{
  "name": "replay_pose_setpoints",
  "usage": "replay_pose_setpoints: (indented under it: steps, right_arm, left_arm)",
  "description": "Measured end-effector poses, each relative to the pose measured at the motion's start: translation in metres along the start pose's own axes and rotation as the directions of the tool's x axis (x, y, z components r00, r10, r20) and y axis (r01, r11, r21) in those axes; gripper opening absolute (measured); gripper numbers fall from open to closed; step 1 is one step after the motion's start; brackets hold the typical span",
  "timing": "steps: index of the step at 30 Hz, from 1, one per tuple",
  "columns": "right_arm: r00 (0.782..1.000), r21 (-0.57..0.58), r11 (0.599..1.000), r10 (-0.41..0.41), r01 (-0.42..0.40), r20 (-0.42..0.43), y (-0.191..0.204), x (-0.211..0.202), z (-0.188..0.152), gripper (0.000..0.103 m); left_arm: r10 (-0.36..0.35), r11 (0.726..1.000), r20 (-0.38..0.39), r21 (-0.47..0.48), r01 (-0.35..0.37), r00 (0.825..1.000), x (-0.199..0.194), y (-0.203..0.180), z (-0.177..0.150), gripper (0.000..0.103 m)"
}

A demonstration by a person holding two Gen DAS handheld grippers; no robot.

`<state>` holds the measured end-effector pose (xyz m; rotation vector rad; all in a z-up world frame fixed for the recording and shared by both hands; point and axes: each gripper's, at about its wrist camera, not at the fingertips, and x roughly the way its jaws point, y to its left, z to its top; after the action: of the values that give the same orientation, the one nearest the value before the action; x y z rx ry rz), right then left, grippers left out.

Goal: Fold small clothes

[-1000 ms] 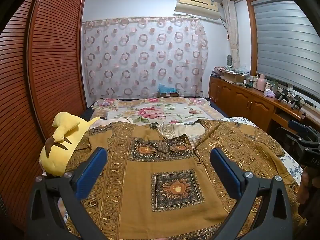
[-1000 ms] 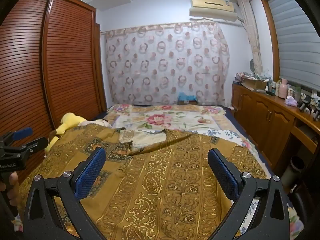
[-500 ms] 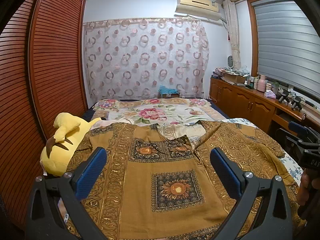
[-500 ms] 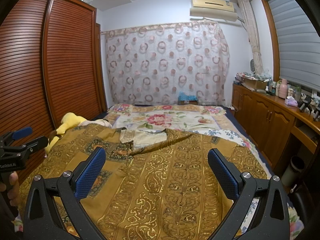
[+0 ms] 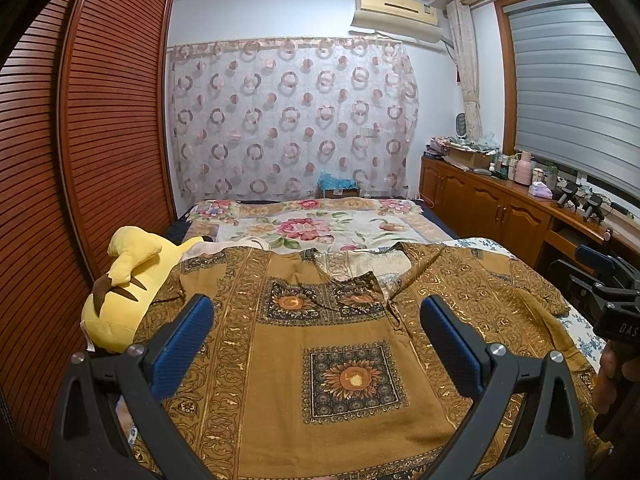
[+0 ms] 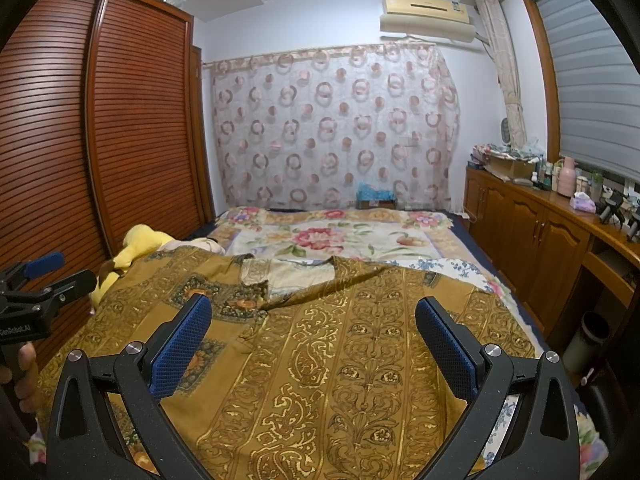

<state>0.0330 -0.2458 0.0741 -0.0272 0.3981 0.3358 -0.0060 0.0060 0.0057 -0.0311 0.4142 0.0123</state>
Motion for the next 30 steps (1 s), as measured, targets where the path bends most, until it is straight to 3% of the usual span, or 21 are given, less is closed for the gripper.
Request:
replay_pose_setpoints:
  steps: [30]
  right_arm:
    - [1.0, 0.0, 1.0, 0.001, -0.001, -0.003, -0.0017, -0.0004, -0.0003, 0.103]
  left_arm:
    - [0.001, 1.0, 0.002, 0.0, -0.001, 1.0, -0.0003, 0.0003, 0.0011, 0.103]
